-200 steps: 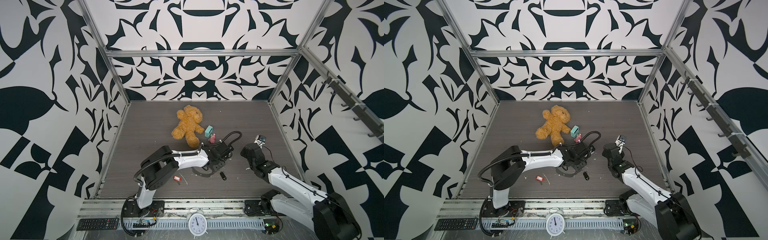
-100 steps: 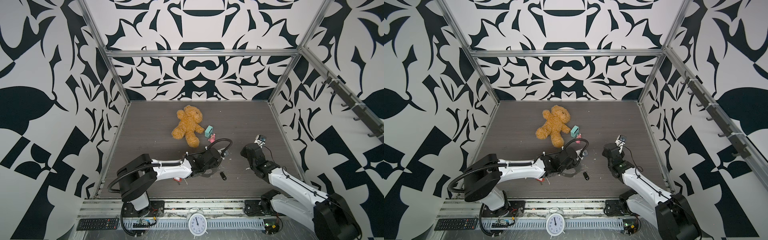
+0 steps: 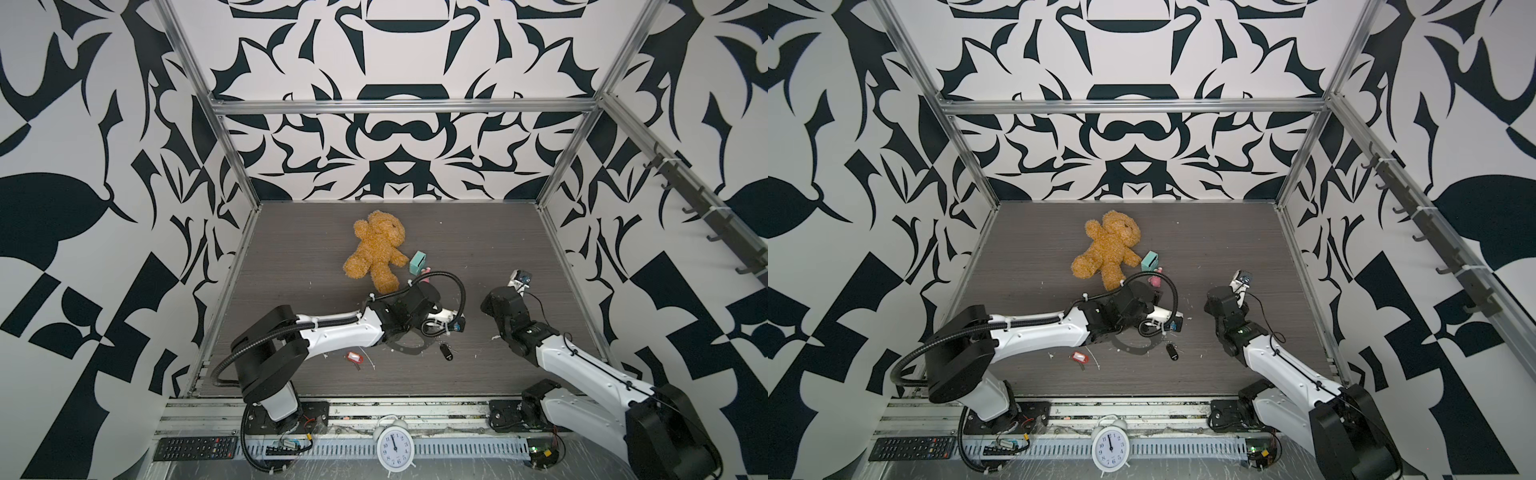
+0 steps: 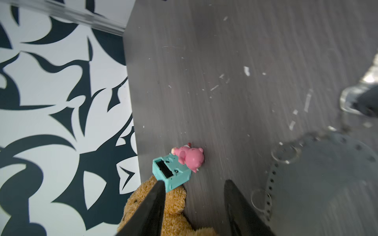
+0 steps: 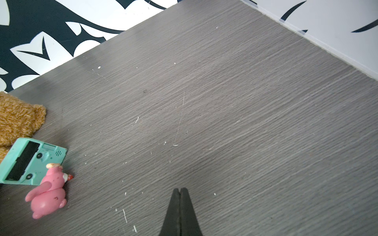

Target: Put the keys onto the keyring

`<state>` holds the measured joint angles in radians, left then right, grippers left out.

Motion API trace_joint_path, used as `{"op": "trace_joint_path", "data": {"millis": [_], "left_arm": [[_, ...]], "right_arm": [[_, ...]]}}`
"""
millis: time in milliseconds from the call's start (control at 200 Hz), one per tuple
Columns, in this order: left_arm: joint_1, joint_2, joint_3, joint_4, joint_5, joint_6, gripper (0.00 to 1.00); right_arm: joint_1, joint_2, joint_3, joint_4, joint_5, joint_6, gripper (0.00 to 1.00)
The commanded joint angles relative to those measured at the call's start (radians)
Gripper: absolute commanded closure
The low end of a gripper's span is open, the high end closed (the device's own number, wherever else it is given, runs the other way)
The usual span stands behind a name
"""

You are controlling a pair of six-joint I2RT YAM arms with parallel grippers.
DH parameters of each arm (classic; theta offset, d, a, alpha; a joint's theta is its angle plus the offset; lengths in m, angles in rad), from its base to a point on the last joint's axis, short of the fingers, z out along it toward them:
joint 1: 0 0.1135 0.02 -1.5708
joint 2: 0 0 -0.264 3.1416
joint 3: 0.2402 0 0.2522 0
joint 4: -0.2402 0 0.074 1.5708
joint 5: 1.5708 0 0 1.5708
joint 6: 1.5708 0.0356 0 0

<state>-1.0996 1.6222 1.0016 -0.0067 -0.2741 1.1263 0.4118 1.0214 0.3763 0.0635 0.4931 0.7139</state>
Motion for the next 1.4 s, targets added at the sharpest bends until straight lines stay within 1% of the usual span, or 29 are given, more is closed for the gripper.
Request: {"op": "trace_joint_path", "data": {"millis": [0,90,230,435,560,670,880,1025,1180,1300,1395], "left_arm": [[-0.011,0.000,0.014,-0.297,0.115,0.141,0.55],[-0.019,0.022,0.016,-0.344,0.099,0.182,0.57],[-0.043,0.070,0.001,-0.295,0.073,0.227,0.57],[-0.053,0.199,0.077,-0.276,0.041,0.249,0.59],[-0.055,0.252,0.110,-0.249,0.036,0.260,0.59],[-0.054,0.265,0.106,-0.207,0.026,0.273,0.59],[-0.053,0.236,0.057,-0.177,0.001,0.305,0.60],[-0.053,0.247,0.068,-0.171,-0.011,0.319,0.65],[-0.053,0.294,0.115,-0.179,-0.041,0.339,0.77],[-0.053,0.321,0.130,-0.177,-0.054,0.354,0.80],[-0.053,0.330,0.134,-0.171,-0.051,0.353,0.81]], "right_arm": [[-0.002,0.015,0.007,0.032,0.006,-0.008,0.97],[-0.003,0.014,0.007,0.030,0.005,-0.007,0.97],[-0.002,-0.013,0.002,0.023,0.018,-0.008,0.97],[-0.003,-0.023,-0.004,0.025,0.024,-0.008,0.97],[-0.003,-0.012,0.001,0.027,0.014,-0.008,0.97],[-0.002,-0.008,0.001,0.029,0.012,-0.007,0.97],[-0.002,-0.005,0.000,0.034,0.010,-0.008,0.97],[-0.002,-0.007,0.000,0.033,0.012,-0.007,0.98],[-0.002,-0.004,-0.001,0.038,0.013,-0.008,0.98],[-0.003,0.000,0.001,0.040,0.009,-0.008,0.98],[-0.003,0.003,0.001,0.041,0.004,-0.008,0.98]]}}
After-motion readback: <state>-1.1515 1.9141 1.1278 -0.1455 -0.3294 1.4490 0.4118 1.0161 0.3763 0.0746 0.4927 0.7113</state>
